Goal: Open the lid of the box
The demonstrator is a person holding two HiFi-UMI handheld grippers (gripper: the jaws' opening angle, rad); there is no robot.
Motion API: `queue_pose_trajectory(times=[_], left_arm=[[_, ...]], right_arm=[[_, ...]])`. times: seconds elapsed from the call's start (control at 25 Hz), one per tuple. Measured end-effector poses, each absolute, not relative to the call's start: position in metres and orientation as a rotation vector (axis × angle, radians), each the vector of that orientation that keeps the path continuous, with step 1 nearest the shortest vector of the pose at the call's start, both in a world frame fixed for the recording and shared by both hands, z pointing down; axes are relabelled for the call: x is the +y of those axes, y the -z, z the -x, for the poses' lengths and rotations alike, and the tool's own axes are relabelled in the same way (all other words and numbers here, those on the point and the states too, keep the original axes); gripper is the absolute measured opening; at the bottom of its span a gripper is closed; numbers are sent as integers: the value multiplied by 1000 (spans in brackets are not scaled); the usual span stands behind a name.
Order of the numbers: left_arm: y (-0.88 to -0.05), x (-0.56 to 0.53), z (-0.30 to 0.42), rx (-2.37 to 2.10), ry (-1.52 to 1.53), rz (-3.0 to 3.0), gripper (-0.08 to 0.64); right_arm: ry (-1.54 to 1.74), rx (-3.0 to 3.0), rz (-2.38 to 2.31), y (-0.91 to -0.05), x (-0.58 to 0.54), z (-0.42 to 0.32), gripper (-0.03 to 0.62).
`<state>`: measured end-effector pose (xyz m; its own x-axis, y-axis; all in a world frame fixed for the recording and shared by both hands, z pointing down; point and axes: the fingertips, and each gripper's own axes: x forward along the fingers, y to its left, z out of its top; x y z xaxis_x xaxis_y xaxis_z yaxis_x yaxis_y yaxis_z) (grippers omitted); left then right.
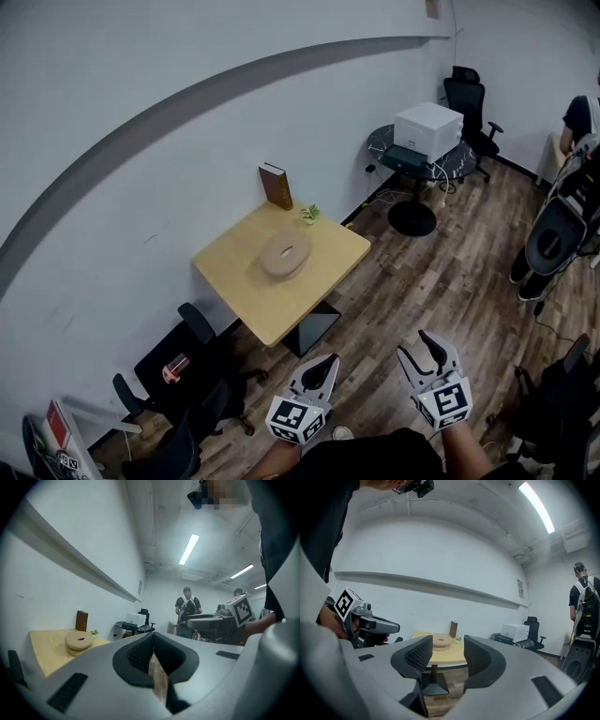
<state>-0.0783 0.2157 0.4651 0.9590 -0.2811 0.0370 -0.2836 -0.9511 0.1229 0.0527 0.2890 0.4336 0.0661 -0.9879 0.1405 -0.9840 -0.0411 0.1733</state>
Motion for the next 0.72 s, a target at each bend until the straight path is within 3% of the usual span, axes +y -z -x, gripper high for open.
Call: queue_pose_trajectory(times=[0.72], left_arm=[[-484, 124, 43, -540, -75, -2937, 18]], right_arm=[[-152, -2159, -2038, -460, 170, -96, 232]])
